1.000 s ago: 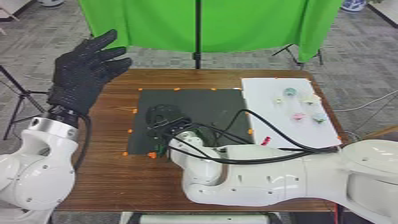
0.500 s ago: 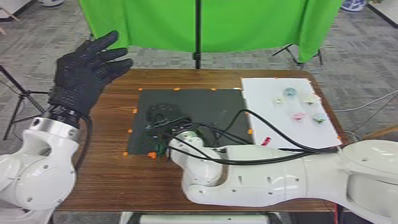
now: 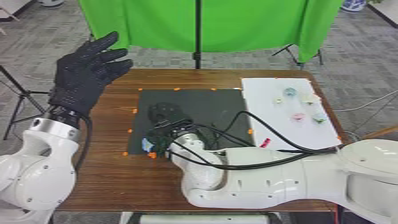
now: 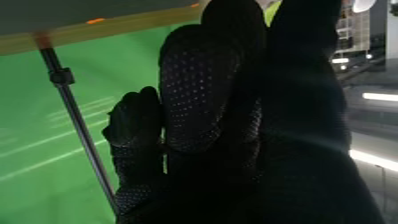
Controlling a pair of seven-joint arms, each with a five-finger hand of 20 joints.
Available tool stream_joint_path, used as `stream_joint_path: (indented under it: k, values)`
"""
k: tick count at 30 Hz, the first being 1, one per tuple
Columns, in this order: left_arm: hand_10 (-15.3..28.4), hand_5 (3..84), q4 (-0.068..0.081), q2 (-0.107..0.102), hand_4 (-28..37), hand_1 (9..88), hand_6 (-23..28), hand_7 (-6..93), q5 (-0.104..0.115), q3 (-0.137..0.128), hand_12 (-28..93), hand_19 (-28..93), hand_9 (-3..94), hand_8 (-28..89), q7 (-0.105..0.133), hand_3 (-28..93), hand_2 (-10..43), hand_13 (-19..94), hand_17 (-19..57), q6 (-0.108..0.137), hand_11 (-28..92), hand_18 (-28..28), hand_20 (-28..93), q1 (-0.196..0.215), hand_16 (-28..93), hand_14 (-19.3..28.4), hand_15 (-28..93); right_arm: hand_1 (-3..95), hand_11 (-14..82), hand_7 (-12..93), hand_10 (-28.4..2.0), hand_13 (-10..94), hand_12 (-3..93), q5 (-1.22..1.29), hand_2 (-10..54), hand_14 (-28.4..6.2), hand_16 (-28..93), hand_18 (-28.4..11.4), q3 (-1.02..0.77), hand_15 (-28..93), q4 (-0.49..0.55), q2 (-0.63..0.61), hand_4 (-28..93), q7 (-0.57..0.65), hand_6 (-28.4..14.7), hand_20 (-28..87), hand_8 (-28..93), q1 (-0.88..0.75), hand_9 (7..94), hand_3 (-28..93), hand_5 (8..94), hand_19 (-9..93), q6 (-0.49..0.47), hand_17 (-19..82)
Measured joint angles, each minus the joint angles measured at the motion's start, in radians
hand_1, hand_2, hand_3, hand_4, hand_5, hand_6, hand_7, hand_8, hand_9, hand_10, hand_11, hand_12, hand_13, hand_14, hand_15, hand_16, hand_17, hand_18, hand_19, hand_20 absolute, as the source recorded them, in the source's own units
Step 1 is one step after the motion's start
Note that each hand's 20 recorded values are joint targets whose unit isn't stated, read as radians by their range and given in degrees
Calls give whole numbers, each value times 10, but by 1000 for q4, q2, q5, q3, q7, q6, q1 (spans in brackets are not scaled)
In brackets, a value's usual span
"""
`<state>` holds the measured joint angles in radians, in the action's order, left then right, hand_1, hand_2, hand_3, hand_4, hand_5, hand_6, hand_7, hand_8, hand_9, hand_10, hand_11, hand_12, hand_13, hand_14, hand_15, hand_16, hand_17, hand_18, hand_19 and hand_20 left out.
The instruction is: Arrange flowers
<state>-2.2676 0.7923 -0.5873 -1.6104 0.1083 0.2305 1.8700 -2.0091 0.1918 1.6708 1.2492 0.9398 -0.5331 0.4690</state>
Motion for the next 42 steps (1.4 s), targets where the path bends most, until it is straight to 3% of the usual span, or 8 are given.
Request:
stream_joint_path:
  k: [8,12,15,18,21,24,29,42]
  values:
    - [200,355,-1,0,-283,214,98,127,0,-3,101,659,304,-88,0,774,95,242,-63,0,276,241,55,5,-105,274,521,729,296,571,-74,824,215,-1,-95,-25,196,-158,-1,598,0,0,-252,-2,35,342,7,0,889,193,713,932,6,461]
    - [199,355,-4,1,-283,214,98,128,0,-16,101,659,304,-89,-6,774,95,242,-62,2,276,240,55,17,-105,274,522,500,308,530,-80,822,190,2,-95,-31,197,-168,-3,601,0,0,-282,-11,28,354,-5,-2,885,596,727,932,11,455]
    - [199,355,-15,1,-283,213,98,127,0,-40,100,660,304,-89,-2,774,95,242,-63,7,275,241,55,41,-105,275,522,460,308,456,-85,818,188,43,-95,-40,196,-175,0,607,3,-3,-282,-64,20,358,-21,1,884,690,746,932,33,449]
    - [199,355,-35,-5,-283,214,98,127,2,-75,100,660,304,-89,27,774,95,243,-63,19,275,241,56,85,-105,274,522,404,309,380,-90,814,190,142,-69,-47,198,-184,35,612,11,-6,-282,-161,24,366,-26,30,883,699,763,932,71,442]
    - [199,355,-50,-13,-283,214,98,126,5,-97,100,661,304,-88,79,774,95,242,-63,33,275,242,56,128,-105,274,523,341,309,303,-96,808,191,217,-40,-58,199,-201,71,616,27,-11,-283,-244,32,370,-111,72,881,728,785,932,71,427]
    - [199,355,-63,-19,-283,213,98,126,9,-112,100,661,303,-88,115,775,95,242,-63,50,274,242,56,161,-106,274,522,296,308,268,-104,803,193,272,-22,-68,202,-208,50,623,43,-25,-283,-330,31,374,-156,89,879,739,790,932,7,421]
    - [199,355,-89,-21,-283,213,98,126,14,-147,100,661,304,-88,134,774,96,243,-63,75,274,242,55,222,-105,274,523,212,359,192,-123,803,207,275,50,-91,216,-236,10,686,55,-40,-282,-402,23,446,-137,99,896,736,795,932,-132,429]
    - [199,355,-90,-16,-283,213,98,125,14,-143,101,662,304,-87,132,774,96,242,-63,89,274,241,54,219,-106,274,522,136,393,146,-130,809,220,76,117,-99,226,-246,-124,728,72,-54,-283,-426,22,516,-131,25,904,724,789,932,-473,445]
